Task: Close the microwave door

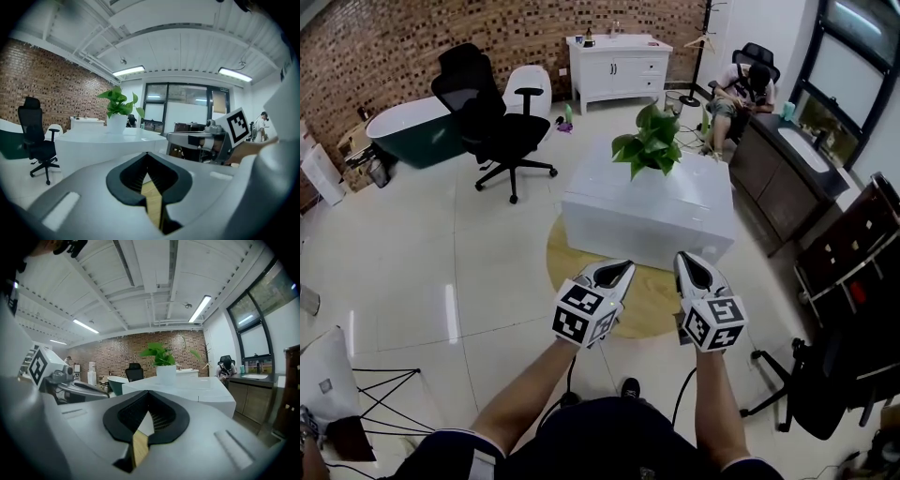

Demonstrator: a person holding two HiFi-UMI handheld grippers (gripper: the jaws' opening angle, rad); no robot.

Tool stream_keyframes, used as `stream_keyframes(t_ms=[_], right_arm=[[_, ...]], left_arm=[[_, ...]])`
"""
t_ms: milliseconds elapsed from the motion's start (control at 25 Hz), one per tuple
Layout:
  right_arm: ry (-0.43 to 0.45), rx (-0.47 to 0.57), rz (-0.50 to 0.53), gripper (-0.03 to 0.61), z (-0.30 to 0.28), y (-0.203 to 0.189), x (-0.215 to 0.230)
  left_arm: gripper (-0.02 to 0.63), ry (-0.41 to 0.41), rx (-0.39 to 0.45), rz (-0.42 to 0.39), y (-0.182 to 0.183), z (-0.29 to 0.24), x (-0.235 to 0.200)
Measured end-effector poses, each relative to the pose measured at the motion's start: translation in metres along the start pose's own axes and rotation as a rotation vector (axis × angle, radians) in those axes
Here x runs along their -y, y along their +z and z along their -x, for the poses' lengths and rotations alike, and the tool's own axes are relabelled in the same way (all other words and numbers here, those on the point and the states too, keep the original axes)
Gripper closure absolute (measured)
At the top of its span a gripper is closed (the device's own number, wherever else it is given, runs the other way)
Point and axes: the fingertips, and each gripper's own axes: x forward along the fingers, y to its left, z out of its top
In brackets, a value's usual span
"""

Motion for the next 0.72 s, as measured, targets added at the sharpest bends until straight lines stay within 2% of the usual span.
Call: stream_keyframes(t_ms=[280, 720], right_arm=[[0.007, 0.030, 0.017, 0.577, 0.011, 0.018, -0.014], [0.008, 0.022, 0.013, 0.578, 0.011, 0.017, -0.022]], left_arm=[[0.602, -0.032, 0.008, -0.003, 0.003, 0.001, 0.007], [0.601, -0.043, 0.014, -0.001, 0.004, 0.007, 0.011]])
